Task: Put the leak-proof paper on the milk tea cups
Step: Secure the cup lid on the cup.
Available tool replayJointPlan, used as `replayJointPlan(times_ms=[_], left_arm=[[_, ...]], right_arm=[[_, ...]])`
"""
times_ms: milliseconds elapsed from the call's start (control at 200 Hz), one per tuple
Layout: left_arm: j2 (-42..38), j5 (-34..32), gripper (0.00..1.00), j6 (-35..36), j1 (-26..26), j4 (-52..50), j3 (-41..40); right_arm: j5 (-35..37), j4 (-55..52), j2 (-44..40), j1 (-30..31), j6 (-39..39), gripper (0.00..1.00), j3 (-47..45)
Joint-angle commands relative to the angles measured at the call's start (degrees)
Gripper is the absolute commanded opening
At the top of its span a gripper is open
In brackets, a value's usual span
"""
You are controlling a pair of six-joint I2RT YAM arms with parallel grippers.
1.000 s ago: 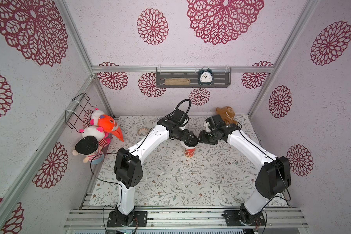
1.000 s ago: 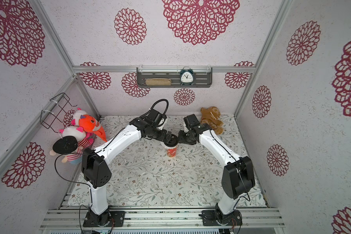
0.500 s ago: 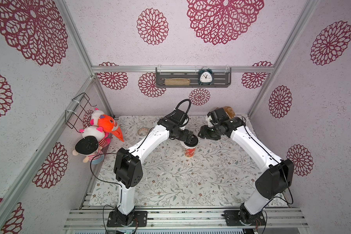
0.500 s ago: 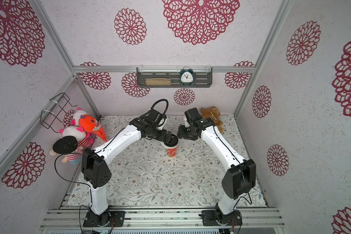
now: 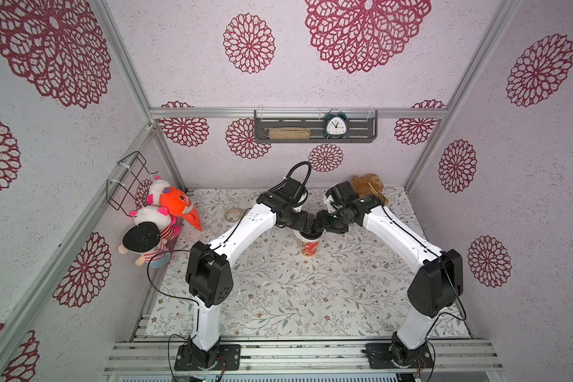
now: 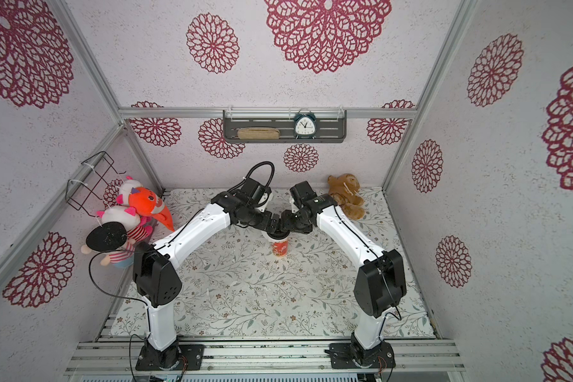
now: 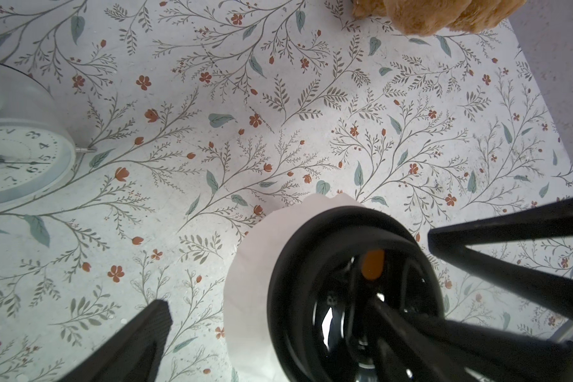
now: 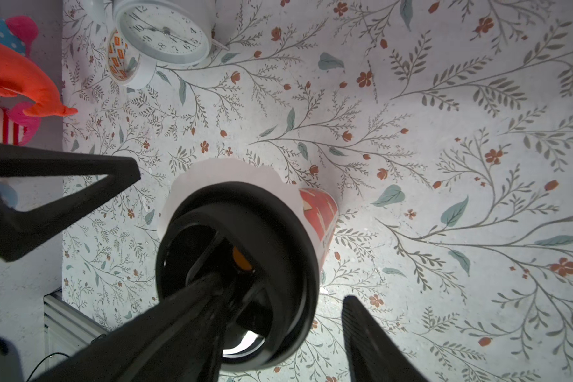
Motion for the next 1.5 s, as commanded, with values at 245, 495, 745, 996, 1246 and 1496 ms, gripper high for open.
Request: replayJointPlan(times_ms=[245,495,745,996,1246,1496], left_arm=[[3.4,-2.2,0.95,2.8,-0.4,-8.8,0.7],[3.5,-2.4,0.98,2.2,-0.2,-9.0,8.3],[2.4,-5.3,0.99,1.1,0.1,-8.9,13.8],[-6.2,-3.1,0.93,-2.3,2.4,-4.5,5.9],[-10.0,6.5,0.85,-6.5,5.9,2.5,-6.2],[-7.9,9.1,0.84,-7.6,6.0,3.5,-6.8]], right_arm=[[3.7,0.1,2.2,0.3,1.1,0.55,-2.9],[5.4,0.5,2.5,0.2,1.0,0.54,-6.4],[6.2,0.3,3.3,0.2,0.8,0.52,-6.8],[7.3,-0.8,3.6,0.2,-0.3,0.52,-7.0],[7.3,-1.4,3.0,0.2,-1.1,0.51,-7.2],[6.8,-1.3,1.8,0.2,-1.6,0.51,-8.4]])
